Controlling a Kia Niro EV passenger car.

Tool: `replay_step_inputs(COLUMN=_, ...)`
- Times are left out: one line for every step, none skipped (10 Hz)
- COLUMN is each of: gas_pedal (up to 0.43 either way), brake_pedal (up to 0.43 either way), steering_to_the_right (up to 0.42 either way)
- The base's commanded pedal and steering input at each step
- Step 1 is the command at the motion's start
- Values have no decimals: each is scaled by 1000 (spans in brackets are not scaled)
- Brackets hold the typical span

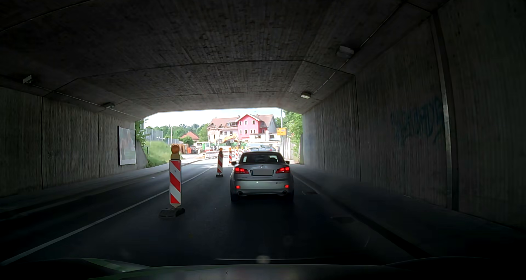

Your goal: Follow the waypoints while adhering to traffic rules and regulations

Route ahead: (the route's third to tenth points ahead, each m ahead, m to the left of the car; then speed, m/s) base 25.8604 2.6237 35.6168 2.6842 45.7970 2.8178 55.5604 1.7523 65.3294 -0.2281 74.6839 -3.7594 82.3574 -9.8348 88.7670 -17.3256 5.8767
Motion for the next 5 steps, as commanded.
replay_step_inputs(gas_pedal=47, brake_pedal=0, steering_to_the_right=-10)
replay_step_inputs(gas_pedal=39, brake_pedal=0, steering_to_the_right=-10)
replay_step_inputs(gas_pedal=39, brake_pedal=0, steering_to_the_right=-10)
replay_step_inputs(gas_pedal=39, brake_pedal=0, steering_to_the_right=-10)
replay_step_inputs(gas_pedal=39, brake_pedal=0, steering_to_the_right=-10)
